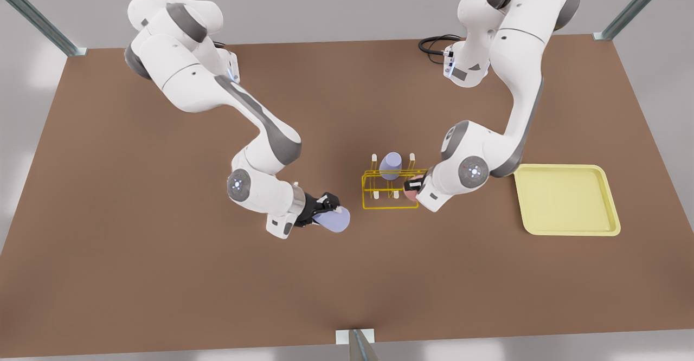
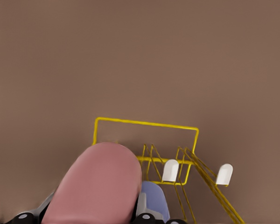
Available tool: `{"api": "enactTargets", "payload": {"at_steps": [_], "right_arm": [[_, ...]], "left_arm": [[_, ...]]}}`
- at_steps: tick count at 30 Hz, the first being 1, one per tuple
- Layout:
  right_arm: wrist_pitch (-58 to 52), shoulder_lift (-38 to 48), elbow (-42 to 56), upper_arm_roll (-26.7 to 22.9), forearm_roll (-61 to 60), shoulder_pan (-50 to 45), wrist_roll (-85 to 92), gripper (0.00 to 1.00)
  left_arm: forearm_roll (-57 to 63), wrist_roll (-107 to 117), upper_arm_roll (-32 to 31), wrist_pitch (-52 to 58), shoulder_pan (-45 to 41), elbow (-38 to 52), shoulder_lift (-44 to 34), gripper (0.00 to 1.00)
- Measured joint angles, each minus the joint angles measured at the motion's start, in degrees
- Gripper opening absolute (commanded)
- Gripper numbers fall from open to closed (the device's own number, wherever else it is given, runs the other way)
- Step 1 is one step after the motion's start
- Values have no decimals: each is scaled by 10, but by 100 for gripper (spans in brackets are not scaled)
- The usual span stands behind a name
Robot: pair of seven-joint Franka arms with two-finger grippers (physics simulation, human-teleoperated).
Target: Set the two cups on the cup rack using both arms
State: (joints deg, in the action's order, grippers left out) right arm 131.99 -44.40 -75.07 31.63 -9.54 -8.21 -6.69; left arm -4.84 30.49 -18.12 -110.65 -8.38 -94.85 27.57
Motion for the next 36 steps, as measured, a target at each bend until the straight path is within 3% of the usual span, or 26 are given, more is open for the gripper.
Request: {"api": "enactTargets", "payload": {"at_steps": [7,25,29,30,32,36], "right_arm": [[23,-23,-2,5,-5,-25,-64,86],[34,-64,8,50,-19,-48,-149,86],[35,-73,10,52,-20,-51,-158,87],[35,-74,11,52,-20,-52,-160,100],[35,-77,13,53,-20,-53,-164,100],[35,-79,21,53,-23,-53,-171,100]], "left_arm": [[-28,16,2,0,-7,-5,-2,100],[55,88,-7,64,-13,7,-10,100],[45,104,-10,95,-7,109,-11,100],[45,106,-10,108,-1,147,-11,100],[65,92,-11,146,15,195,-15,100],[108,22,71,182,-8,108,-107,100]]}}
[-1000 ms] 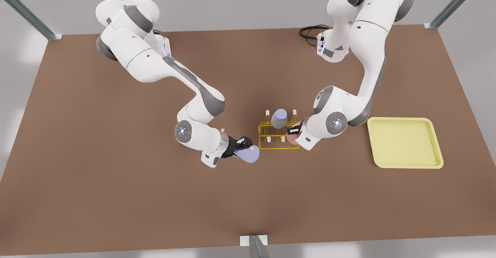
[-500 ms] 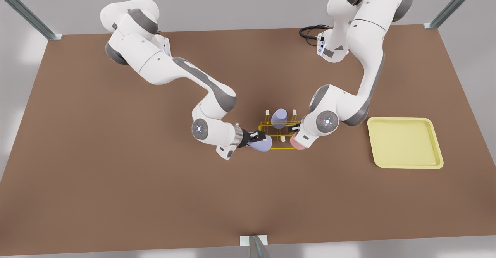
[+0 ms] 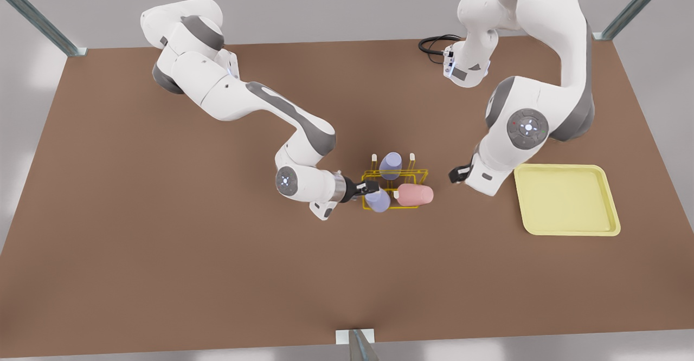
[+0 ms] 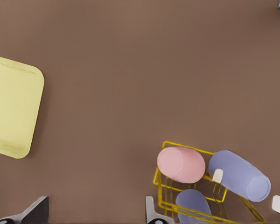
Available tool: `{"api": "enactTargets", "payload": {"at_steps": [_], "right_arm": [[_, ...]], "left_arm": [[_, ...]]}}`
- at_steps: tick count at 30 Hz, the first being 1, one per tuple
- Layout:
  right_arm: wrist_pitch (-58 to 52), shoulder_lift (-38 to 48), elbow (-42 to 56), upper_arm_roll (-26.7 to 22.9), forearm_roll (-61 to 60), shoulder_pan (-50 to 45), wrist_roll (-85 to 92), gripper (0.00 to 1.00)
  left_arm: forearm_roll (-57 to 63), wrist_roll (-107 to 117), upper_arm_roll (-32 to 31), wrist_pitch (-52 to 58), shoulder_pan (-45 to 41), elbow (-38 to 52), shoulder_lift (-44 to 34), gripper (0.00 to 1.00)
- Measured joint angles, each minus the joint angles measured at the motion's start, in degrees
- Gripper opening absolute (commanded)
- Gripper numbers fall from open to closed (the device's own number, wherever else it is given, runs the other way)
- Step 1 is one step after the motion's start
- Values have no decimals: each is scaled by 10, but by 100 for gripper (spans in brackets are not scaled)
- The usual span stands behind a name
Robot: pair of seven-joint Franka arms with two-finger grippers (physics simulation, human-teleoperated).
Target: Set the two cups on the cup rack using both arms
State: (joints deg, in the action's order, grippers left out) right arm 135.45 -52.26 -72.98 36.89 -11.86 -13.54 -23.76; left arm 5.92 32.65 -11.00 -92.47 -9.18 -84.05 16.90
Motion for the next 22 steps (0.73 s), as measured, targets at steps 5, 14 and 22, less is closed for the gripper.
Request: {"api": "enactTargets", "payload": {"at_steps": [5,14,22], "right_arm": [[-39,75,-27,-104,36,17,-9,100],[-301,291,-24,-168,278,255,43,100],[-446,409,-99,-237,203,233,107,100]], "left_arm": [[15,-72,13,16,6,-4,9,100],[-17,-160,13,34,33,0,9,100],[-23,-208,13,49,34,-1,10,100]]}}
